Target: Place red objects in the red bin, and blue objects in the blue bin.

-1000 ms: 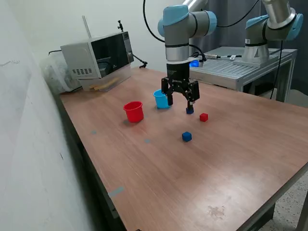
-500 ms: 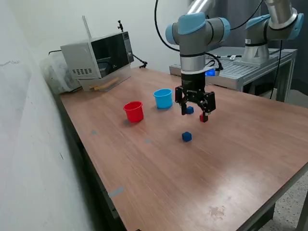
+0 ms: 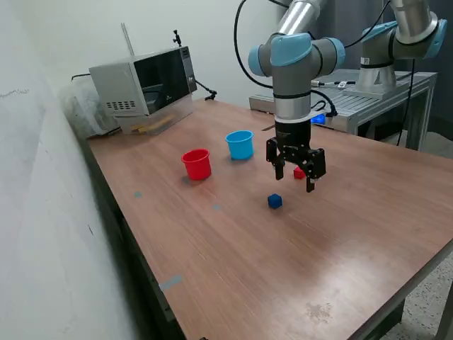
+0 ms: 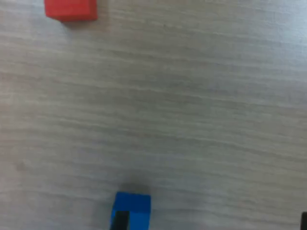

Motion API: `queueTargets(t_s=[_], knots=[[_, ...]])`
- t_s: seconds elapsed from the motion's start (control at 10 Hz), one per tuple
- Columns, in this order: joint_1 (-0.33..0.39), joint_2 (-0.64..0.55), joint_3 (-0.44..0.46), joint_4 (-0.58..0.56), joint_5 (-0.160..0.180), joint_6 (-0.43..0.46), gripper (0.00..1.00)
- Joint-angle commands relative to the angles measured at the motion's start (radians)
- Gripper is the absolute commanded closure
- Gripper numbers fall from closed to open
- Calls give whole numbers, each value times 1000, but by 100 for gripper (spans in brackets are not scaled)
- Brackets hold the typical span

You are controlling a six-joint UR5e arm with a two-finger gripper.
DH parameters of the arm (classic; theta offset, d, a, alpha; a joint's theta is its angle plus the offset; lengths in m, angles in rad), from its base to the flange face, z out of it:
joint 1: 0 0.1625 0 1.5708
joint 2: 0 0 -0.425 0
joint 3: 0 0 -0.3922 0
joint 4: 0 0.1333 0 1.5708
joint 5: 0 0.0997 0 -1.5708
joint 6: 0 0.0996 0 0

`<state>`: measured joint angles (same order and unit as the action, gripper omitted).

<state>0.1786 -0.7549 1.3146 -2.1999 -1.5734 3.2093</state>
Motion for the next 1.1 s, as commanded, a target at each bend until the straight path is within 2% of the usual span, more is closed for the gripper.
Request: queueTargets(t_s=[0.0,0.5,1.0], knots=[[1,29,-6,-4,0,14,0],[-24,49,-52,-14,-3,12,0],[-56,68,-61,-14,-5,11,0]])
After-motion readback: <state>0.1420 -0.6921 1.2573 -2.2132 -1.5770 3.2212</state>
